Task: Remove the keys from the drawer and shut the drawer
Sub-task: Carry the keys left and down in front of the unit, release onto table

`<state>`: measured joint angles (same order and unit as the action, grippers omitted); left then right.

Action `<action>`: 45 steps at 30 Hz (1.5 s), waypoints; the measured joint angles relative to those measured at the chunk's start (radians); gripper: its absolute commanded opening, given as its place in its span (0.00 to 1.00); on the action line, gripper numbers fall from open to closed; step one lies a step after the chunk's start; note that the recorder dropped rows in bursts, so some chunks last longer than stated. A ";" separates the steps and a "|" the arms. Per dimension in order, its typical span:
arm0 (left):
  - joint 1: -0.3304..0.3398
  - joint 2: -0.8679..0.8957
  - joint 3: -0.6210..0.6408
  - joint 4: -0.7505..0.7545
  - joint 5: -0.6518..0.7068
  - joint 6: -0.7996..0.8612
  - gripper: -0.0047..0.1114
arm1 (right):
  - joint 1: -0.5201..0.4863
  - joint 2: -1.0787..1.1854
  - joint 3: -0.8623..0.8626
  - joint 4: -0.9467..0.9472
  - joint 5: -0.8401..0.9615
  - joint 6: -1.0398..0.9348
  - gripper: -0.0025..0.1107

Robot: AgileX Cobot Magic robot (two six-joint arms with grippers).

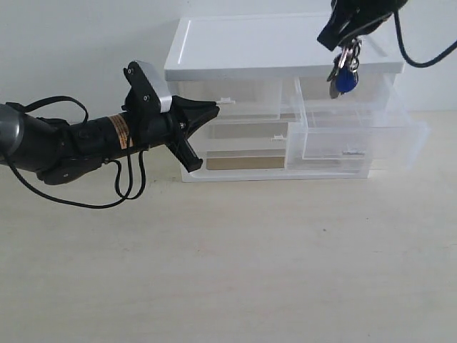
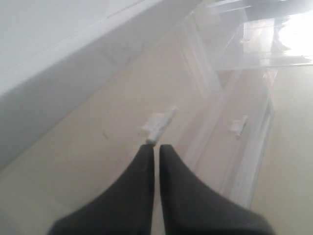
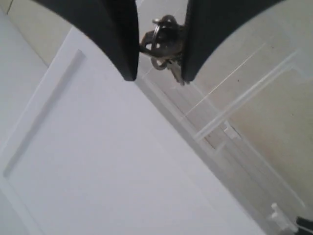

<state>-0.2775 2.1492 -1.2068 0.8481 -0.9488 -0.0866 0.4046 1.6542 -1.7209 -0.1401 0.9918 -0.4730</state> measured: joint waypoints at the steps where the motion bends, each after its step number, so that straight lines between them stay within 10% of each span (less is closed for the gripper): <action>1: 0.000 0.000 0.000 0.000 0.000 0.000 0.08 | 0.008 -0.014 0.000 0.004 -0.004 0.003 0.02; 30: 0.009 -0.783 0.324 0.092 0.050 -0.357 0.08 | 0.153 0.046 0.000 0.194 -0.065 0.003 0.02; 45: 0.009 -0.795 0.339 0.064 0.070 -0.357 0.08 | 0.153 0.252 0.000 -0.047 -0.190 0.144 0.02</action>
<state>-0.2681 1.3543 -0.8674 0.9117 -0.8786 -0.4437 0.5575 1.9059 -1.7209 -0.1869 0.8022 -0.3294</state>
